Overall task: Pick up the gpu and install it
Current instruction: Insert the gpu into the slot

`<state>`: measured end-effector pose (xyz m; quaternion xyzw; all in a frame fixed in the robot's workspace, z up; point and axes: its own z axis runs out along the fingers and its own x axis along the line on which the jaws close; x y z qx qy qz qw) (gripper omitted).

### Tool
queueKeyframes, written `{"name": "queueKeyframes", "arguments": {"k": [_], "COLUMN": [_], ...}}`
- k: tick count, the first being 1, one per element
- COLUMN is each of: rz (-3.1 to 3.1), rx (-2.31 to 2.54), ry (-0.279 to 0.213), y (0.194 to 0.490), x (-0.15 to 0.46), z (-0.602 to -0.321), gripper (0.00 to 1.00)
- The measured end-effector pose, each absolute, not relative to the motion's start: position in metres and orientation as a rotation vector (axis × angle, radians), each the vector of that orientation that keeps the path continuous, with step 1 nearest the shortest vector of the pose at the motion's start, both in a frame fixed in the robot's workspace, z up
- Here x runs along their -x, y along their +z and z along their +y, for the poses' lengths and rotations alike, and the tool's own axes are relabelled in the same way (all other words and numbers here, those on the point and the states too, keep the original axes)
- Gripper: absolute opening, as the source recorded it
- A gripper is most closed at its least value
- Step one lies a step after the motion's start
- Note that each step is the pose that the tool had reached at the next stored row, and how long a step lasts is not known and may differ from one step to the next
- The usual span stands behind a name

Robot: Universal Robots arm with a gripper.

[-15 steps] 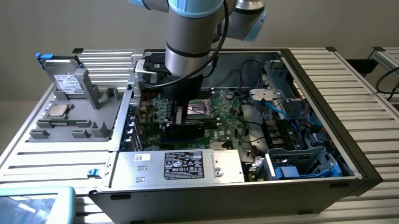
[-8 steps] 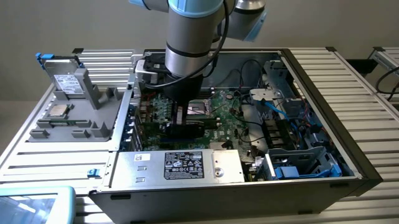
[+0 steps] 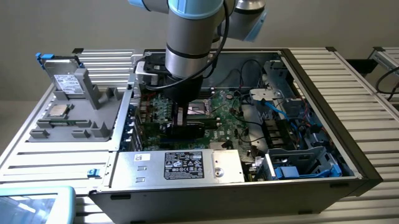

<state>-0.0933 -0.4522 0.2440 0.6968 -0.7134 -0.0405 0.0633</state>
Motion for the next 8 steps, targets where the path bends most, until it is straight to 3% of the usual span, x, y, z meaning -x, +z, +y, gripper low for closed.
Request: {"name": "queueKeyframes", "arguments": {"k": [8], "rz": [-2.155], "rx": [-2.105], "ry": [-0.123], "y": [0.2438], "x": [0.0933], "z": [-0.4522], "gripper": [0.28]}}
